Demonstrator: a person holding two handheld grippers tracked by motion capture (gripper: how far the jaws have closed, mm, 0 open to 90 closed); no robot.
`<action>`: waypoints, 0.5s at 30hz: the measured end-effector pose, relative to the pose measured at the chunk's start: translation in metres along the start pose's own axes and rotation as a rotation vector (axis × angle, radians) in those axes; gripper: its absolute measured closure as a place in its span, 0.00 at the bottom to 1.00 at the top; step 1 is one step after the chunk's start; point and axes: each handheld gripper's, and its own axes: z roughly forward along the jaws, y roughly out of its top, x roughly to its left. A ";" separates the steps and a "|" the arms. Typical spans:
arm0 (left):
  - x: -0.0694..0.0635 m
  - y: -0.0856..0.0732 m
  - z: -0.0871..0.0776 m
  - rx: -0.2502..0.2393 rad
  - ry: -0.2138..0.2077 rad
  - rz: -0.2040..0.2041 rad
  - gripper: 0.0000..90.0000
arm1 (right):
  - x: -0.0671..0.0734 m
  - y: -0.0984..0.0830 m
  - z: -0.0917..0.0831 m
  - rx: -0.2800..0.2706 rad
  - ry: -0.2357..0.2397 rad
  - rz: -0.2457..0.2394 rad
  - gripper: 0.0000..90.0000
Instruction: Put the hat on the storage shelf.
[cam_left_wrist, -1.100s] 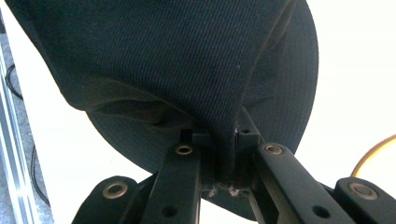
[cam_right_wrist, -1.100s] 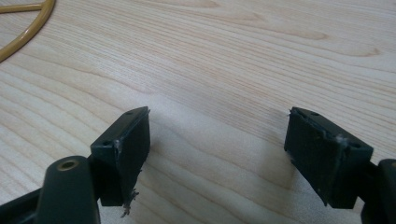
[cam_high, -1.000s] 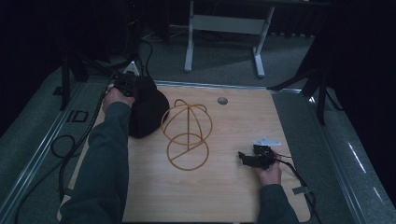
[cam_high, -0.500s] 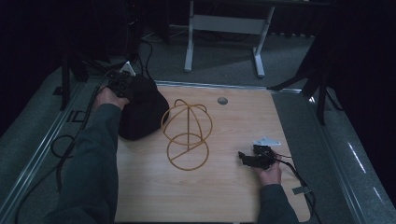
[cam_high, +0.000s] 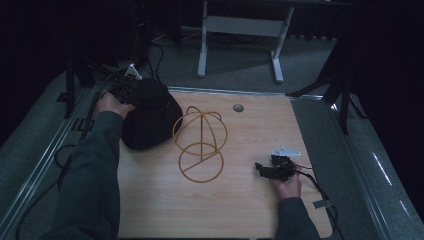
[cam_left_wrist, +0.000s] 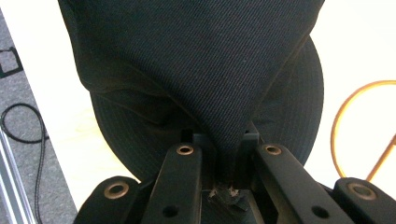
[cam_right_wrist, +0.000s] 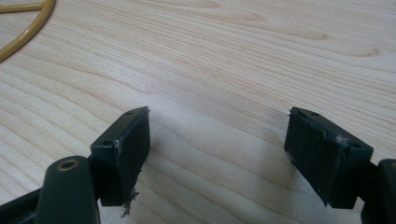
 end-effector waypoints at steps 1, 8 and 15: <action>0.000 0.000 -0.001 -0.003 -0.003 0.001 0.95 | 0.000 0.000 0.000 0.000 0.000 0.001 0.25; 0.004 -0.004 -0.012 -0.035 -0.031 0.011 0.95 | 0.000 0.000 0.000 0.000 0.000 0.001 0.25; 0.007 -0.009 -0.022 -0.056 -0.048 0.035 0.95 | 0.000 0.000 0.000 0.000 0.000 0.000 0.25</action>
